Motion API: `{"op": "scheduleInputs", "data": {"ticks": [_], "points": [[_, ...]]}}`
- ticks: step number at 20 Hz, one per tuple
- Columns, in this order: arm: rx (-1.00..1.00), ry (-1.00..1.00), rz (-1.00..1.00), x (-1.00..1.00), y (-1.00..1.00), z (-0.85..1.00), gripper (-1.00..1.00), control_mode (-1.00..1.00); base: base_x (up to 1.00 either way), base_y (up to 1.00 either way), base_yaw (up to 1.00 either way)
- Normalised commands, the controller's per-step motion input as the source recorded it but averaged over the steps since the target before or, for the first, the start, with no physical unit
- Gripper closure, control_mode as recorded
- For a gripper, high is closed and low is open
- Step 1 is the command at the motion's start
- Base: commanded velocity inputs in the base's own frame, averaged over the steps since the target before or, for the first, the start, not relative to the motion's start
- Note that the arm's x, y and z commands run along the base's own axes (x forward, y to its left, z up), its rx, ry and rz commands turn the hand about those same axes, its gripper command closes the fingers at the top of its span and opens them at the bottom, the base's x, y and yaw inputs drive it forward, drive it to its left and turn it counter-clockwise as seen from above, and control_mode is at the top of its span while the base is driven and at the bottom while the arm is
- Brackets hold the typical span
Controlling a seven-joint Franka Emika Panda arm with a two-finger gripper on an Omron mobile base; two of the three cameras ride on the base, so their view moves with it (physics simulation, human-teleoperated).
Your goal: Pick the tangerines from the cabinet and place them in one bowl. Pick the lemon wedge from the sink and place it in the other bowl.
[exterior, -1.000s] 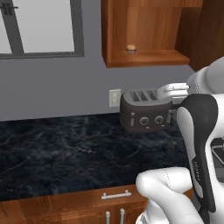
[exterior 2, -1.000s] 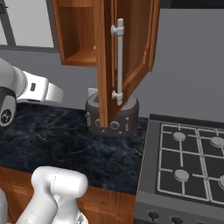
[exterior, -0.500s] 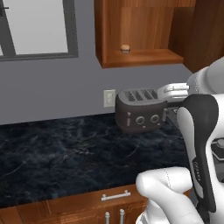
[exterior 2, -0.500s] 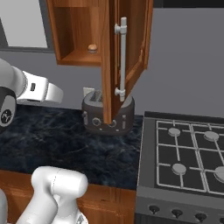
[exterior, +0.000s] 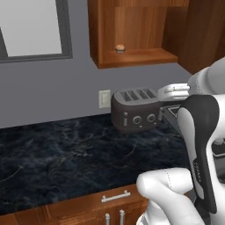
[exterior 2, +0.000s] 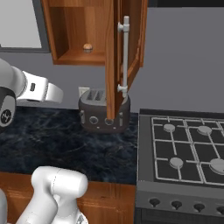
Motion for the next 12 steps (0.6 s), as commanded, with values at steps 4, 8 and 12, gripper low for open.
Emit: {"op": "scheduleInputs", "data": {"ticks": [4, 8, 12], "points": [[0.0, 0.0, 0.0, 0.0, 0.0, 0.0, -1.0, 1.0, 0.0, 0.0, -0.01], [0.0, 0.0, 0.0, 0.0, 0.0, 0.0, -1.0, 1.0, 0.0, 0.0, 0.0], [0.0, 0.0, 0.0, 0.0, 0.0, 0.0, -1.0, 1.0, 0.0, 0.0, 0.0]]}}
